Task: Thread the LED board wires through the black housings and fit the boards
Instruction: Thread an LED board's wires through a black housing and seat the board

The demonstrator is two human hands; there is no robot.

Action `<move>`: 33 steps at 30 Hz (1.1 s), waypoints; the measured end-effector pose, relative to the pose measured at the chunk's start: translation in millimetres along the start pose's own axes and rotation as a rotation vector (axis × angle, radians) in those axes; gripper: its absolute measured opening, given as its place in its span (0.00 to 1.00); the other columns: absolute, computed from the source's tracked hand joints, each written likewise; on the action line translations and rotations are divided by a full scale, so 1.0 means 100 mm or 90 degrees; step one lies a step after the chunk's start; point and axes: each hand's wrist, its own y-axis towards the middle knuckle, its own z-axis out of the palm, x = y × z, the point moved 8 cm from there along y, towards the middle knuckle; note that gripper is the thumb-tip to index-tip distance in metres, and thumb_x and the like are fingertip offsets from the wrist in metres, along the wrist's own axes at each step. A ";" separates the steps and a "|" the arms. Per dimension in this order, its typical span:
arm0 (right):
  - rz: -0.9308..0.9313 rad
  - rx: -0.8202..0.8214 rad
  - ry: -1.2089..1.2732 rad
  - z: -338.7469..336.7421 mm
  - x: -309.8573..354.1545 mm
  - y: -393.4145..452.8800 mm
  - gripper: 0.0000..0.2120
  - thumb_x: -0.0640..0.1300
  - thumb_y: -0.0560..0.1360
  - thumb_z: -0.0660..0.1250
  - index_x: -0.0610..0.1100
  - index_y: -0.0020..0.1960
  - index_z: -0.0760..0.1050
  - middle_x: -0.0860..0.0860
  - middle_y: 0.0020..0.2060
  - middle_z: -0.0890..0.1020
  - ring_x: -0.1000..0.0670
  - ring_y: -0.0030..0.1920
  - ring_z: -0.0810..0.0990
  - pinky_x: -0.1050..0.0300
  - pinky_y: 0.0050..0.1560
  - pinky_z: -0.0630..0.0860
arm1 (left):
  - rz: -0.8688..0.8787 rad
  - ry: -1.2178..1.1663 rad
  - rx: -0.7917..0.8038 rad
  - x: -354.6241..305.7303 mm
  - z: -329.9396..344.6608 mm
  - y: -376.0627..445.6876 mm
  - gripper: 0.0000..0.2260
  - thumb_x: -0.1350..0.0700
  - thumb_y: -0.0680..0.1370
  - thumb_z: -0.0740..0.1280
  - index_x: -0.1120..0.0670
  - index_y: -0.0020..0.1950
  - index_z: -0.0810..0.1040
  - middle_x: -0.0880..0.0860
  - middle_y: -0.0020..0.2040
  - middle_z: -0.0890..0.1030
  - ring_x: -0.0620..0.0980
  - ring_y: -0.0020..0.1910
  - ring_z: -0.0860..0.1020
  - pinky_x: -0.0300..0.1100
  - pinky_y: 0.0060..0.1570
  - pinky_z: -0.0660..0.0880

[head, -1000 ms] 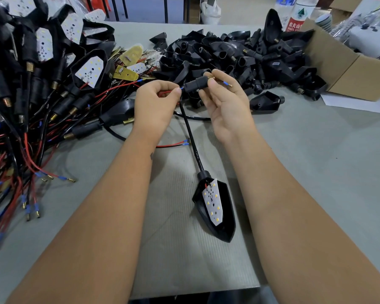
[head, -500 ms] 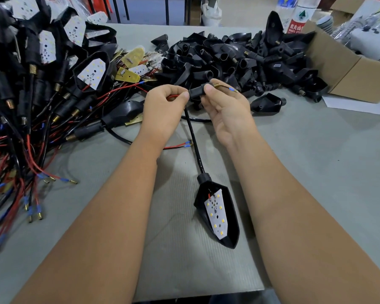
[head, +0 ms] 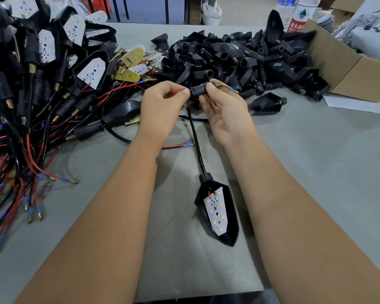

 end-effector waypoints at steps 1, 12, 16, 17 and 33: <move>0.006 0.002 0.000 0.00 -0.01 0.00 0.06 0.31 0.77 0.66 0.40 0.45 0.76 0.46 0.39 0.81 0.52 0.39 0.81 0.64 0.41 0.80 | 0.003 0.005 0.012 0.00 0.03 -0.01 0.06 0.61 0.76 0.69 0.51 0.40 0.81 0.47 0.33 0.80 0.41 0.35 0.76 0.39 0.44 0.76; 0.005 -0.002 0.008 0.00 0.01 -0.01 0.05 0.31 0.77 0.66 0.40 0.46 0.76 0.46 0.39 0.81 0.51 0.39 0.81 0.64 0.40 0.80 | -0.088 -0.144 -0.013 0.07 0.02 0.01 0.07 0.59 0.81 0.63 0.55 0.43 0.77 0.51 0.39 0.85 0.47 0.38 0.84 0.38 0.39 0.79; 0.006 0.012 0.003 0.02 0.00 -0.01 0.06 0.32 0.77 0.66 0.41 0.46 0.75 0.47 0.39 0.81 0.53 0.39 0.81 0.65 0.42 0.80 | -0.082 -0.130 -0.002 0.09 0.01 0.00 0.08 0.60 0.80 0.66 0.55 0.41 0.78 0.49 0.37 0.84 0.44 0.37 0.83 0.35 0.37 0.77; 0.008 0.011 0.004 0.01 0.00 -0.01 0.05 0.32 0.76 0.67 0.41 0.46 0.76 0.48 0.38 0.82 0.53 0.38 0.81 0.64 0.42 0.80 | -0.088 -0.126 0.003 0.09 0.02 0.00 0.08 0.60 0.80 0.66 0.54 0.41 0.77 0.48 0.37 0.84 0.44 0.37 0.83 0.35 0.36 0.77; 0.019 0.000 0.017 -0.01 0.01 -0.02 0.07 0.32 0.77 0.66 0.41 0.42 0.75 0.47 0.37 0.80 0.52 0.37 0.80 0.64 0.40 0.80 | -0.104 -0.115 0.048 0.09 0.11 -0.04 0.05 0.58 0.81 0.63 0.52 0.46 0.77 0.51 0.38 0.85 0.49 0.40 0.83 0.44 0.44 0.81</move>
